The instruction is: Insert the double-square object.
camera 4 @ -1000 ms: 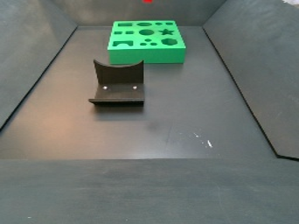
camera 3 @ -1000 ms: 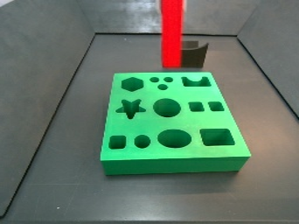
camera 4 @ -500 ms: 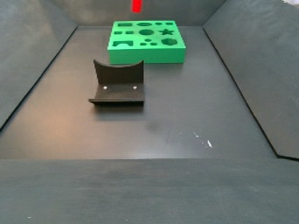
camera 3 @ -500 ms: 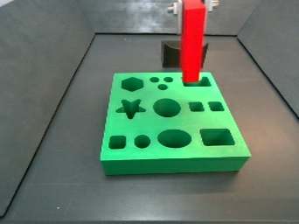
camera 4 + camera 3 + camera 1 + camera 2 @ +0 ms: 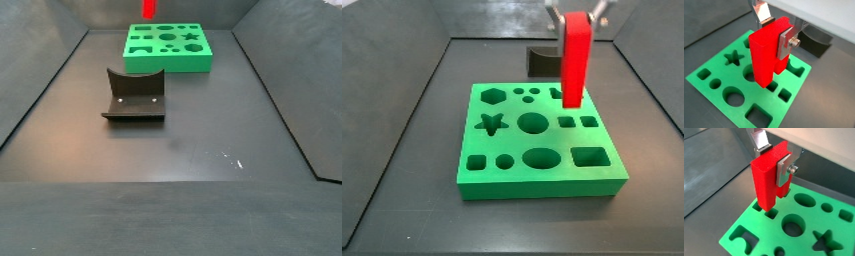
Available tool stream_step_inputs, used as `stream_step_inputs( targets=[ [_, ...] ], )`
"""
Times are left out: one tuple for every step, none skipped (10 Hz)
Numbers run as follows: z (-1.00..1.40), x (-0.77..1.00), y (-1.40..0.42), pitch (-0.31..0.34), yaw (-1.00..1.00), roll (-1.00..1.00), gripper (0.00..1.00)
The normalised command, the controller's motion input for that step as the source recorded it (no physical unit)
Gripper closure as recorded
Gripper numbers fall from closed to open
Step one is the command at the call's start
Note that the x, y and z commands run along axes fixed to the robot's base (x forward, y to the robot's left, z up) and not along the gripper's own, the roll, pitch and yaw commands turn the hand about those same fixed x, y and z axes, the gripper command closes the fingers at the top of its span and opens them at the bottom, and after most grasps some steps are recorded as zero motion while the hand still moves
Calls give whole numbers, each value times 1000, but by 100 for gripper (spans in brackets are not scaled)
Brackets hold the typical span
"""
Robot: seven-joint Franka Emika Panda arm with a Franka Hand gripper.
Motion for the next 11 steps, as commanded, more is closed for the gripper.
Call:
stream_step_inputs(
  targets=[
    [-240, 211, -109, 0, -731, 217, 100],
    [-197, 46, -11, 0, -897, 154, 100],
    [-109, 0, 0, 0, -1000, 106, 100],
    [-60, 0, 0, 0, -1000, 76, 100],
    [-57, 0, 0, 0, -1000, 76, 100],
    [-89, 0, 0, 0, -1000, 91, 100],
    [-211, 0, 0, 0, -1000, 117, 100],
    [-340, 0, 0, 0, -991, 101, 100],
    [-354, 0, 0, 0, -980, 84, 100],
    [-346, 23, 0, 0, -986, 63, 100],
    [-271, 86, 3, 0, -940, 50, 100]
  ],
)
